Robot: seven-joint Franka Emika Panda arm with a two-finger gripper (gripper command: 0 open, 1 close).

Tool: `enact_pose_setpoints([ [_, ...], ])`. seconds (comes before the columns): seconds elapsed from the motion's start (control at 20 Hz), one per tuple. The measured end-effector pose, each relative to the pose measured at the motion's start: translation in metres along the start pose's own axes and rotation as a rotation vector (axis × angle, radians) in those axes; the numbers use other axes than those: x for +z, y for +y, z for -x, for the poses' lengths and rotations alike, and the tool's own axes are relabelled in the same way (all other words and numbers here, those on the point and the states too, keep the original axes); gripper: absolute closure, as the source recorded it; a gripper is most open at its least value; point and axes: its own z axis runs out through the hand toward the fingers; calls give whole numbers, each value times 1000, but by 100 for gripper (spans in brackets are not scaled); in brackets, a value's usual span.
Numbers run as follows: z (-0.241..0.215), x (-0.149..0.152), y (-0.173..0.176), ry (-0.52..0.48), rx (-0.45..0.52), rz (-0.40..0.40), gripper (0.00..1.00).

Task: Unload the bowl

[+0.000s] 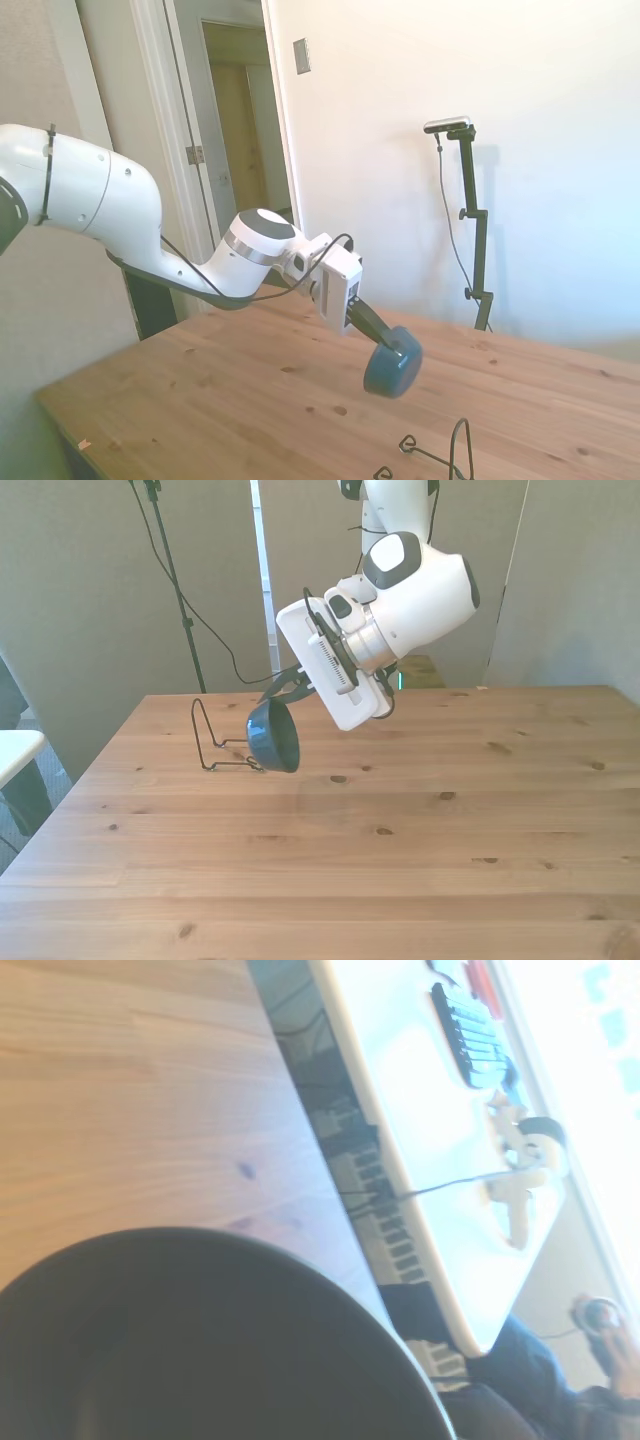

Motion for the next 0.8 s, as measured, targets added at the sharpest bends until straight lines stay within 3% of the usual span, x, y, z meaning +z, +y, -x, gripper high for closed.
enact_pose_setpoints([
  [0.45, 16, -19, 41, -267, 21, -265, 100],
  [0.8, 16, -13, 39, -456, -33, -365, 100],
])
